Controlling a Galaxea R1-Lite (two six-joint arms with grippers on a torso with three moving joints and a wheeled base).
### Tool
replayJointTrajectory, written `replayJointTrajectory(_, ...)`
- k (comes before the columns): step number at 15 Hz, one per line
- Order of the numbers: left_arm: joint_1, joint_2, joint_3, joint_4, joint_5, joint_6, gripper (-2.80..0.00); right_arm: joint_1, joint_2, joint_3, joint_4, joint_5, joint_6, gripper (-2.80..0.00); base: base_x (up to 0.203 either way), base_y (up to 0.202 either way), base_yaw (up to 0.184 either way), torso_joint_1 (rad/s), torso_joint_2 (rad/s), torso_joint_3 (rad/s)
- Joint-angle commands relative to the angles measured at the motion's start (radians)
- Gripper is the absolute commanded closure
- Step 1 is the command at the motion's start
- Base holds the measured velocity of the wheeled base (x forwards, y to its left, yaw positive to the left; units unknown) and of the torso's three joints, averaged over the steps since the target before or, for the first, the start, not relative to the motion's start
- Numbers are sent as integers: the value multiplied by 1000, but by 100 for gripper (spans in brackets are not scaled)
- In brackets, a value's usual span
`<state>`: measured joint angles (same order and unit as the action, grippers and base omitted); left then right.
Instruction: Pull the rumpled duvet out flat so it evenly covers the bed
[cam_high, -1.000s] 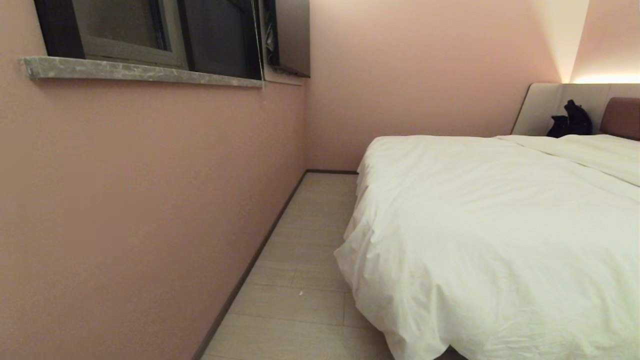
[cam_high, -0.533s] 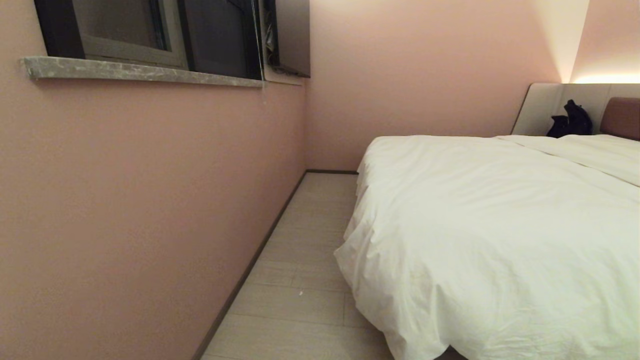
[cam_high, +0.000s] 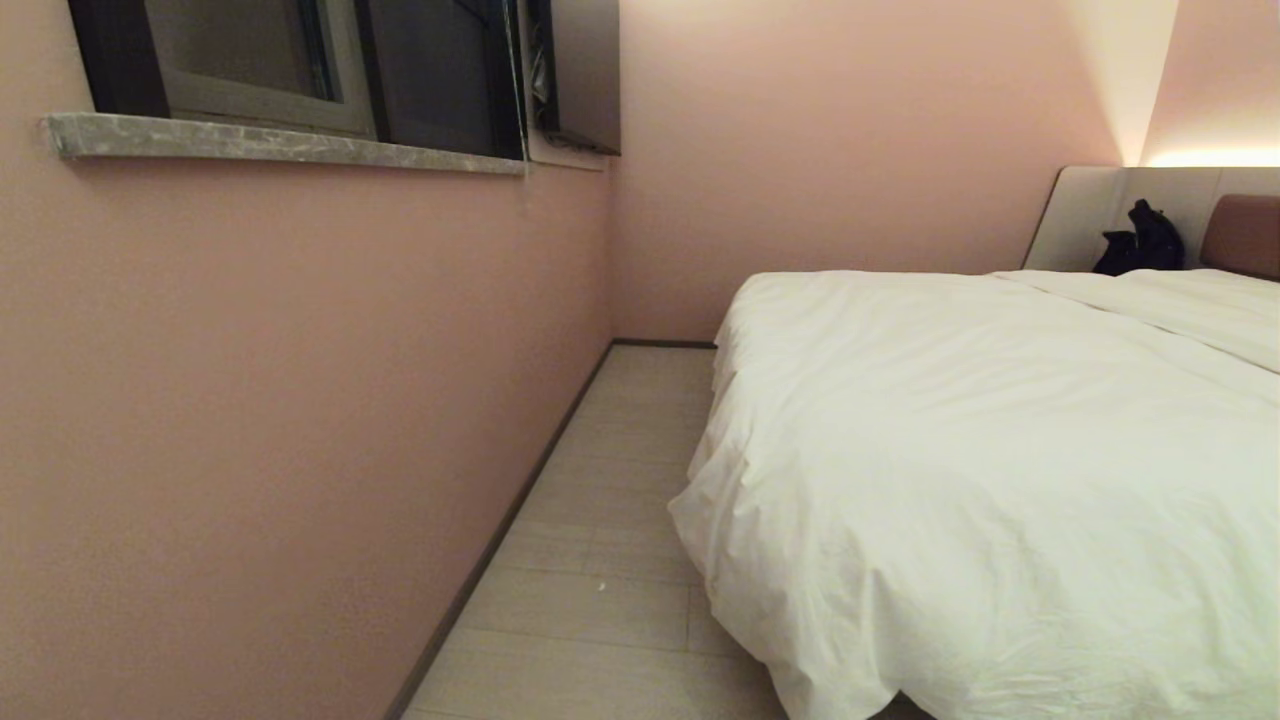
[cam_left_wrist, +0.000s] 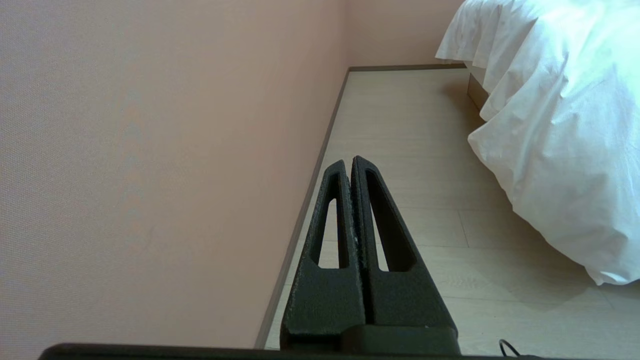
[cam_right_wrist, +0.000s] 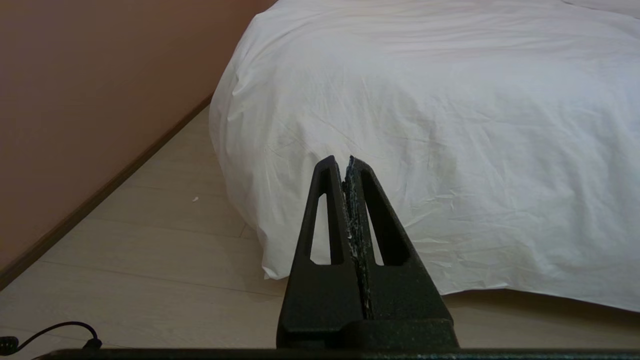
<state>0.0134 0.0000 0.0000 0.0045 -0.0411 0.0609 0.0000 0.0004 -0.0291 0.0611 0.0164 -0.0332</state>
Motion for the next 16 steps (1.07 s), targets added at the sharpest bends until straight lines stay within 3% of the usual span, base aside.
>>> replayJointTrajectory(1, 0, 2, 0, 0, 0, 0, 0, 0, 0, 2, 0, 0, -1, 0, 0, 0, 0, 0, 0, 0)
replayJointTrajectory(16, 0, 2, 0, 0, 0, 0, 0, 0, 0, 2, 0, -1, 3, 0, 0, 0, 0, 0, 0, 0)
